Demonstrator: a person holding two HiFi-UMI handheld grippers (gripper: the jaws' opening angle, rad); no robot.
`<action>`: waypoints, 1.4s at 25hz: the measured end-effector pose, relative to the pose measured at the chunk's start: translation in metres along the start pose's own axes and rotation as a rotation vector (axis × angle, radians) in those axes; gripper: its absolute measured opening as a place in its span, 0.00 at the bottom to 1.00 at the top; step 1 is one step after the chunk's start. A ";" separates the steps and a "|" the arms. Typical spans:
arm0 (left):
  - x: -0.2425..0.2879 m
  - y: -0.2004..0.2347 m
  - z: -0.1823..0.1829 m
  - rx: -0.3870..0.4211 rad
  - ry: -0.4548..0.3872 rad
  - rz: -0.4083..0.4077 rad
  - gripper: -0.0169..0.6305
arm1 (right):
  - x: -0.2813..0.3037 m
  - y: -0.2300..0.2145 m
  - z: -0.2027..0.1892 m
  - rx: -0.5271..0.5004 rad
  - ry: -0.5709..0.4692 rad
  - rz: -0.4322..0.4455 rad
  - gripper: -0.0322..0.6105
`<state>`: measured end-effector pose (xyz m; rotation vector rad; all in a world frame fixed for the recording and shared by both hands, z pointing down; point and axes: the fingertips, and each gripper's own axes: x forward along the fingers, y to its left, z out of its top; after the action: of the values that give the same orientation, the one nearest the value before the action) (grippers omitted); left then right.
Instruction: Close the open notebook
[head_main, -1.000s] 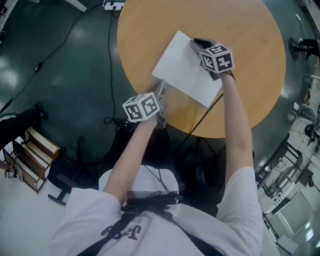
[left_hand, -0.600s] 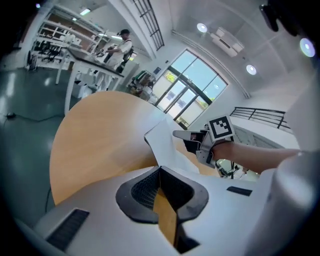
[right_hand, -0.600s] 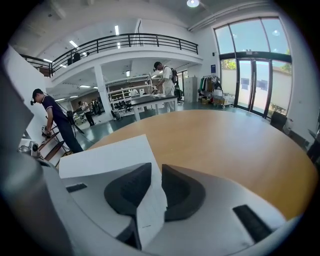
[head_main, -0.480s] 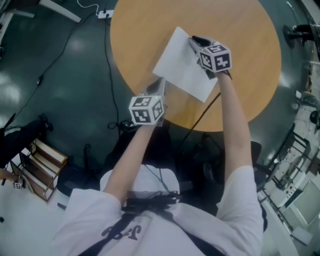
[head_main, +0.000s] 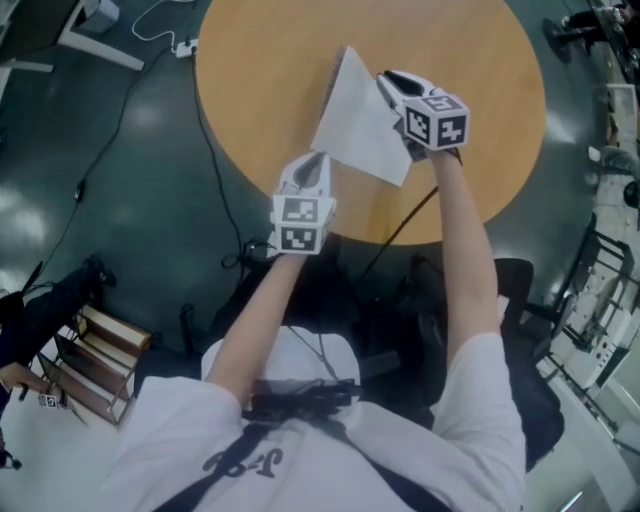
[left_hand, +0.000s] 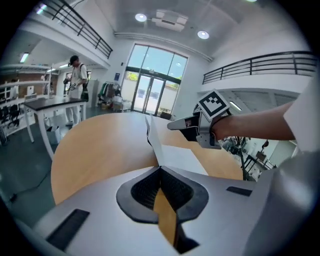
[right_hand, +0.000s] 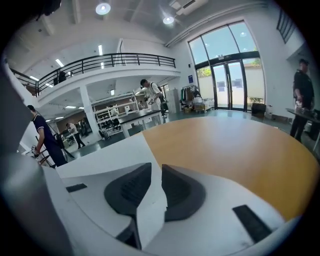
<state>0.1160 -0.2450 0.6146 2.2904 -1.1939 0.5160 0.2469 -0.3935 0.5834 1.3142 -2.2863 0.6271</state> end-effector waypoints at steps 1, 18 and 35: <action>-0.002 -0.003 0.000 0.037 0.003 -0.002 0.05 | -0.010 -0.001 -0.002 0.021 -0.015 -0.007 0.19; 0.022 -0.061 0.001 0.677 0.045 -0.122 0.05 | -0.116 -0.010 -0.031 0.203 -0.182 -0.161 0.19; 0.035 -0.099 -0.062 0.786 0.214 -0.209 0.05 | -0.146 -0.017 -0.087 0.369 -0.190 -0.241 0.19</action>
<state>0.2114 -0.1819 0.6579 2.8417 -0.6923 1.2868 0.3414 -0.2513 0.5737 1.8609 -2.1730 0.9029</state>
